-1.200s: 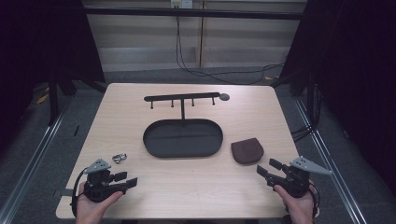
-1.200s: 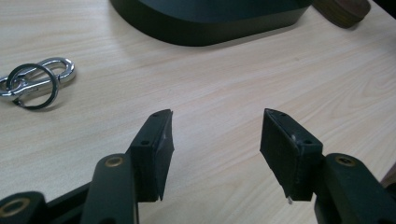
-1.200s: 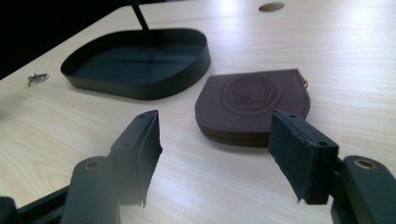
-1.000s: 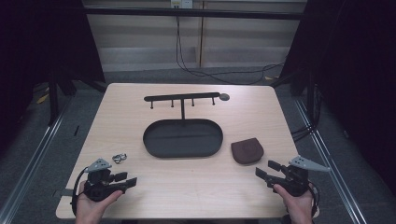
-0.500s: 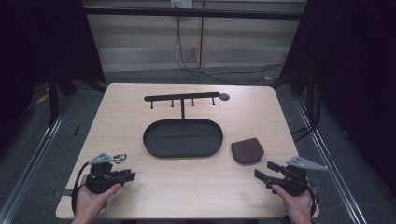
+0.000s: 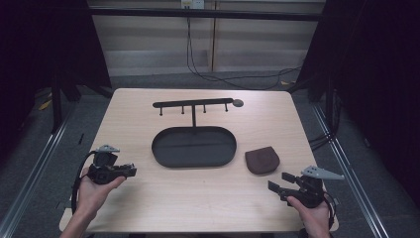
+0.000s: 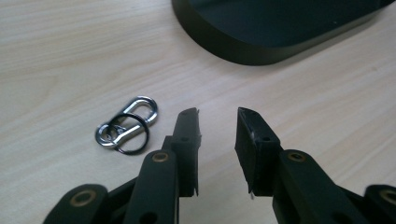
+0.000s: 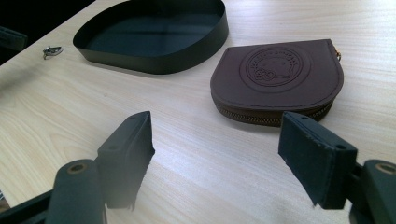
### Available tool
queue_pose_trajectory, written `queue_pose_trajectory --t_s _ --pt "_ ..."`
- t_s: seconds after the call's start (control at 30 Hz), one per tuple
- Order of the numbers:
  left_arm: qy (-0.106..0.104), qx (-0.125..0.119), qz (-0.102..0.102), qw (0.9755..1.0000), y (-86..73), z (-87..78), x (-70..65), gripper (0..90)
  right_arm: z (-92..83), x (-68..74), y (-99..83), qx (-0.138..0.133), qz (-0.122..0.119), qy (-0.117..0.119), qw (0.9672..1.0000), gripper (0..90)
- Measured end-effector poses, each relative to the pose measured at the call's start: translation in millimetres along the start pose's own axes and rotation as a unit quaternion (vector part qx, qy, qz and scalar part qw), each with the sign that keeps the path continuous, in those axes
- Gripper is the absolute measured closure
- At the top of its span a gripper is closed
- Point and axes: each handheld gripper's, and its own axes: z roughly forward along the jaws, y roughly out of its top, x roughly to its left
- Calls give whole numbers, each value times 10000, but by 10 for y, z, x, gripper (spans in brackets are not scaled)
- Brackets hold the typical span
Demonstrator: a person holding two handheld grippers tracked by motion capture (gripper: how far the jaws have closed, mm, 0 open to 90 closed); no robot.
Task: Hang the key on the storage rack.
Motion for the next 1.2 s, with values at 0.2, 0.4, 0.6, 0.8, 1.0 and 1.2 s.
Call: queue_pose_trajectory --t_s 0.2,0.4,0.6,0.8,1.0,1.2 --pt "228 410 -12 9989 102 62 83 680 16 3 0 53 -8 33 10000 256" --pt "361 758 -82 9964 229 70 158 670 34 12 -1 126 -47 46 9999 258" --pt "556 1099 -105 9923 308 148 198 652 45 10 -1 161 -46 65 9998 258" --pt "672 1435 -29 9874 337 237 225 621 53 17 -2 199 -62 100 9997 259" --pt "729 1570 6 9849 388 287 221 550 64 15 -3 238 -55 122 9996 258" --pt "835 1825 43 9796 387 382 251 569 67 14 -4 257 -53 147 9995 258"
